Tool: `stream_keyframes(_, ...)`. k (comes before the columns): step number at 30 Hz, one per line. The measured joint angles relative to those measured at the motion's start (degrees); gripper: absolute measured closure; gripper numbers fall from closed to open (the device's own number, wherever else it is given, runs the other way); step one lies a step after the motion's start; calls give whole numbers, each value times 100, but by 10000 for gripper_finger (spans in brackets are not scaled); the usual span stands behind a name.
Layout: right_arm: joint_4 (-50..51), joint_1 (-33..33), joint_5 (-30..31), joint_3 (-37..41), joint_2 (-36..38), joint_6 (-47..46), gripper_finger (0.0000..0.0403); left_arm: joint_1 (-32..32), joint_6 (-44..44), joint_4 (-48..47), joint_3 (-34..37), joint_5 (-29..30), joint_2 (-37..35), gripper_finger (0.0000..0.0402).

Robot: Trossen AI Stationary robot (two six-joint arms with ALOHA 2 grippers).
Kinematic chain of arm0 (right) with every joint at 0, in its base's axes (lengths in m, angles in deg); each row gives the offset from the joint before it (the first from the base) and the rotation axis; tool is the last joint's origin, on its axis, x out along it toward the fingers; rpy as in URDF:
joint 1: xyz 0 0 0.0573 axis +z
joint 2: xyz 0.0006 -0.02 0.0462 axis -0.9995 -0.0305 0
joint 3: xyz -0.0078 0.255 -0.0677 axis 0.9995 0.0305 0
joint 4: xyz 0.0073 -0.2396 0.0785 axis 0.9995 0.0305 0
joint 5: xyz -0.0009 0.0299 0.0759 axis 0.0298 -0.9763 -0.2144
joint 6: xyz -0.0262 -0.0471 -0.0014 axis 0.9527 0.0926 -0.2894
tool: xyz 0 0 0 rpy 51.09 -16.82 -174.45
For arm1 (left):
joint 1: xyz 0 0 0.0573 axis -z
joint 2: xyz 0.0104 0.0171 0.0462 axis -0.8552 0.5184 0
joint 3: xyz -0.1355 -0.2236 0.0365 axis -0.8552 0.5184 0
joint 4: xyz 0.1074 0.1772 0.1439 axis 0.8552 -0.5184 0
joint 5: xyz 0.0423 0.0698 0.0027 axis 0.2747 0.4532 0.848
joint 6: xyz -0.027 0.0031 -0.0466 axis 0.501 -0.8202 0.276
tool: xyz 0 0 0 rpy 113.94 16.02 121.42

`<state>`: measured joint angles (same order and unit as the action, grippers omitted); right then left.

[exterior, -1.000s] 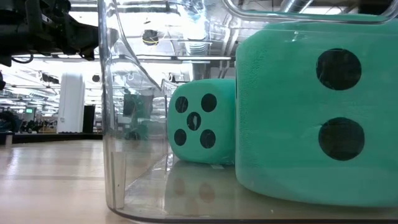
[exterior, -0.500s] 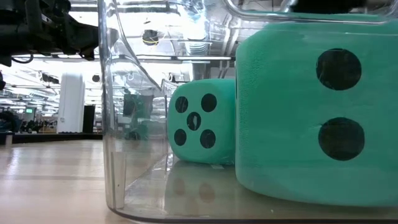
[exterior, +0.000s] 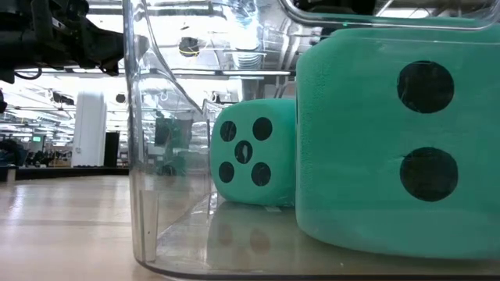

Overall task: Pick & Place Toys
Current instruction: Put the orange deck of cards into the top transparent bin

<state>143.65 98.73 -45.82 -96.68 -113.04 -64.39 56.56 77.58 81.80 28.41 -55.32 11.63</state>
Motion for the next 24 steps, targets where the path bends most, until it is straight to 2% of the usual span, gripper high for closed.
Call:
stream_keyframes(7, -661, -122, -339, 0, -2, 1371, 97, 1, -1, 0, 0, 24, 0, 385)
stream_keyframes(14, -1104, -127, -482, 0, -33, 2355, 96, 2, -1, 0, 0, 21, 0, 385)
stream_keyframes(20, -1419, -179, -505, 16, -61, 2967, 96, 2, 1, 0, 0, 20, 0, 385)
stream_keyframes(24, -1890, -324, -874, 273, -59, 3252, 97, 0, 0, 0, 0, 18, -2, 385)
